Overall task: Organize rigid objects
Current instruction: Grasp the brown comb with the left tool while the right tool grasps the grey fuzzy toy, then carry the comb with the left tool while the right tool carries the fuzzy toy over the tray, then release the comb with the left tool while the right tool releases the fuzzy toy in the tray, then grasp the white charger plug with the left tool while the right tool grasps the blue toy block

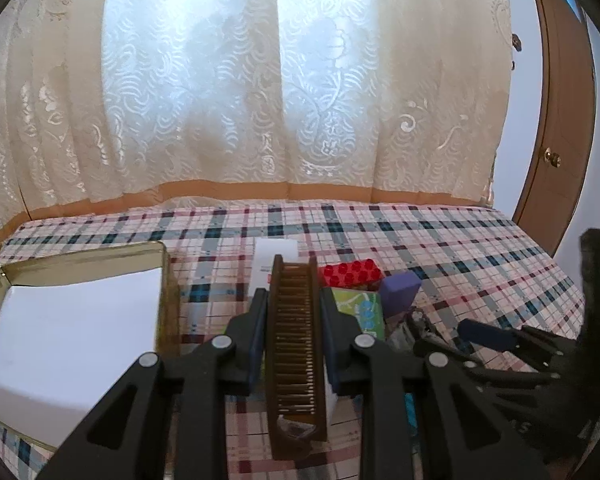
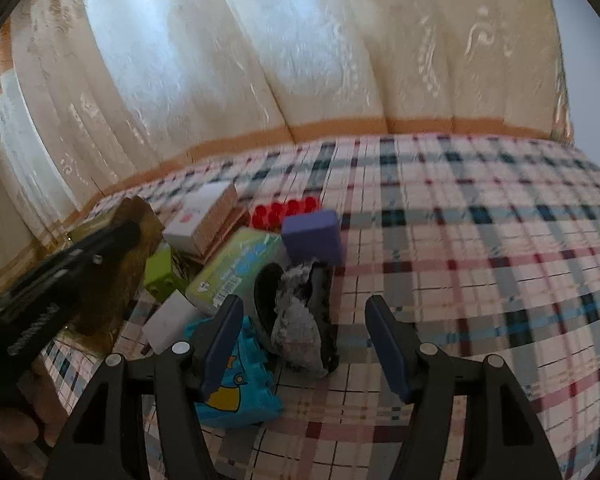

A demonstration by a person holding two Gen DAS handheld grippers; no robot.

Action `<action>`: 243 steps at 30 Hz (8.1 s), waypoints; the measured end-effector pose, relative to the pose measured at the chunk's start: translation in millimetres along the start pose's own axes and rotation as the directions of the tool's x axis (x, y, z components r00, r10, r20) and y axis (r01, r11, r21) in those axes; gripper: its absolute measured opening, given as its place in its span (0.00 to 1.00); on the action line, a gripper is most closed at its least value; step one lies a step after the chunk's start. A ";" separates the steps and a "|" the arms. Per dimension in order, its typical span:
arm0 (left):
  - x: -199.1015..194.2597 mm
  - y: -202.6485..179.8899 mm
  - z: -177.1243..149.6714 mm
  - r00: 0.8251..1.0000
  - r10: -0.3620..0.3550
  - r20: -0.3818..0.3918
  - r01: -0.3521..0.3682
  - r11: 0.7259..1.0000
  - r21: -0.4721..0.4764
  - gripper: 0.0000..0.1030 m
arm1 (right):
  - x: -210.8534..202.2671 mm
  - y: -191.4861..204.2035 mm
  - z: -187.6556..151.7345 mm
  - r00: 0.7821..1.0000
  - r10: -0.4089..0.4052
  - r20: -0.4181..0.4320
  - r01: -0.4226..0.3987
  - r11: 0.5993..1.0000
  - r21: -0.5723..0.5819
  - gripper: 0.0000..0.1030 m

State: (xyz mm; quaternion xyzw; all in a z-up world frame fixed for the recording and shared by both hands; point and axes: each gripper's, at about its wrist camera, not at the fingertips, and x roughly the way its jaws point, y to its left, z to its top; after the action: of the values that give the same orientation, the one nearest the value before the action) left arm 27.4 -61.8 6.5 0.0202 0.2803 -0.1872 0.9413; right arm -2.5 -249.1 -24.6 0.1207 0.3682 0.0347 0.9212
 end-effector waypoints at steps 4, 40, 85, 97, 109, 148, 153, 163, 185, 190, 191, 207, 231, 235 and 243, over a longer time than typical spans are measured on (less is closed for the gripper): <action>-4.5 7.2 0.2 1.000 0.005 0.012 -0.005 1.000 -0.005 0.23 | 12.0 5.3 0.7 0.999 0.040 -0.036 -0.040 0.999 -0.001 0.64; -20.8 68.8 2.4 0.998 0.010 0.061 -0.006 0.998 -0.067 0.23 | -35.5 52.2 3.2 0.968 -0.085 0.238 0.104 0.992 -0.072 0.44; -18.1 217.2 -22.4 0.891 0.450 -0.064 -0.454 0.886 -0.098 0.22 | 73.1 247.6 -4.7 0.996 0.066 0.056 -0.050 0.965 -0.259 0.44; -12.3 216.2 -25.1 0.880 0.468 -0.086 -0.474 0.877 -0.075 0.22 | 75.1 246.4 -3.8 0.995 0.087 0.042 -0.073 0.962 -0.262 0.45; -9.4 215.3 -25.7 0.874 0.477 -0.095 -0.483 0.874 -0.051 0.23 | 50.5 222.3 -0.5 0.979 0.103 0.176 -0.075 0.984 -0.164 0.47; -48.3 178.5 -32.4 0.881 0.456 0.125 -0.422 0.877 -0.229 0.99 | 0.9 134.7 -4.8 0.955 -0.028 0.294 0.060 0.993 -0.100 0.60; -54.5 160.8 -33.3 0.849 0.498 0.174 -0.467 0.863 -0.190 1.00 | -6.9 115.6 -6.4 0.954 -0.056 0.293 0.087 0.992 -0.096 0.60; -55.0 134.0 -36.8 0.865 0.472 0.172 -0.448 0.879 -0.162 1.00 | -21.1 84.4 -9.2 0.949 -0.089 0.302 0.121 0.989 -0.088 0.60; -45.1 39.6 -39.8 0.914 0.354 0.197 -0.369 0.929 0.041 1.00 | -24.7 35.8 -14.7 0.986 -0.030 0.166 0.056 0.986 -0.158 0.60; -42.9 26.0 -41.0 0.912 0.358 0.201 -0.382 0.919 0.097 1.00 | -15.7 49.0 -21.1 0.996 0.047 0.074 -0.029 0.973 -0.231 0.60; -42.2 25.2 -41.0 0.913 0.356 0.196 -0.380 0.919 0.101 1.00 | -14.2 51.7 -22.6 0.997 0.054 0.062 -0.037 0.969 -0.245 0.60; -27.3 -6.5 -48.3 0.922 0.350 0.164 -0.383 0.886 0.263 1.00 | 17.3 61.5 -31.3 0.992 0.000 -0.128 -0.042 0.943 -0.330 0.46; 48.3 -33.6 -54.9 0.951 0.139 -0.277 -0.081 0.974 0.209 0.69 | -24.7 -7.8 -4.0 0.994 -0.071 0.086 0.080 0.992 -0.102 0.43; 51.5 -26.3 -51.6 0.951 0.048 -0.304 -0.010 0.992 0.124 0.53 | -24.2 -7.9 -3.6 0.994 -0.066 0.084 0.074 0.993 -0.096 0.43; 42.9 -37.0 -56.7 0.951 -0.030 -0.307 0.074 0.989 0.130 0.36 | -27.2 -12.5 -3.6 0.991 -0.080 0.104 0.088 0.993 -0.074 0.43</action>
State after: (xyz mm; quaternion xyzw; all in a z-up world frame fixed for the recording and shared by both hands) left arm 17.6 -102.7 -61.8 0.1072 0.4085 -0.2258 0.8778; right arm -25.1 -264.6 -12.1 0.0704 0.3243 0.0040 0.9433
